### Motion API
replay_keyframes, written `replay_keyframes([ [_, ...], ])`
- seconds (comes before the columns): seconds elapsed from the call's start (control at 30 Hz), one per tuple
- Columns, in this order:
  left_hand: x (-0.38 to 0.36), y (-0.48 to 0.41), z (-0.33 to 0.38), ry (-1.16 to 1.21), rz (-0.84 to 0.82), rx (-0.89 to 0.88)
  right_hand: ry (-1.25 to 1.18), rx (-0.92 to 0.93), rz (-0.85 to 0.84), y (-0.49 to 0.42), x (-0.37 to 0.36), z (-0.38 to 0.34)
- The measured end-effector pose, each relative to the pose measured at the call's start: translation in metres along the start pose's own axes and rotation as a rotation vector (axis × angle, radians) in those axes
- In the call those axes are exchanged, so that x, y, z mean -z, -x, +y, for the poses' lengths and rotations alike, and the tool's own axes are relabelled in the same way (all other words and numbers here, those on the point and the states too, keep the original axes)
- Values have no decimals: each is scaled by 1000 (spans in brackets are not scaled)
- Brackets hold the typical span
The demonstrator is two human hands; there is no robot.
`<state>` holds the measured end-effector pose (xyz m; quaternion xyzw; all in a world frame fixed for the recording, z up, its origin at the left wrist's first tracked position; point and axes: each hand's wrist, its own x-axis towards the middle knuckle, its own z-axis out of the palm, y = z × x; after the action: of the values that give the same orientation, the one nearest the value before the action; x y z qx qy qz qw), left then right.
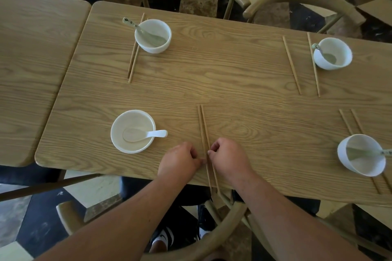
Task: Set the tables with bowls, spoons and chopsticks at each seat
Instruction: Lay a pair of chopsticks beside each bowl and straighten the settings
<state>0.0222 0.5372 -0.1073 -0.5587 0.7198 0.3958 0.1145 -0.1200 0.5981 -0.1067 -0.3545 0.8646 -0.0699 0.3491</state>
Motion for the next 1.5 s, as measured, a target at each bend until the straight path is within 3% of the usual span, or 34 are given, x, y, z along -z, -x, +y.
replay_keyframes([
  [0.33,-1,7,5,-242,-8,-280,182,-6,109,-10,21,8],
  [0.47,7,1,8,-273,23,-277,173,6,201,-13,48,19],
  [0.63,8,-5,13,-297,57,-233,-59,-57,273,-8,80,30],
  [1.03,1,-3,6,-105,73,-52,-209,-223,50,12,41,42],
  [1.5,2,-7,1,-40,94,-55,-244,-121,86,8,37,31],
])
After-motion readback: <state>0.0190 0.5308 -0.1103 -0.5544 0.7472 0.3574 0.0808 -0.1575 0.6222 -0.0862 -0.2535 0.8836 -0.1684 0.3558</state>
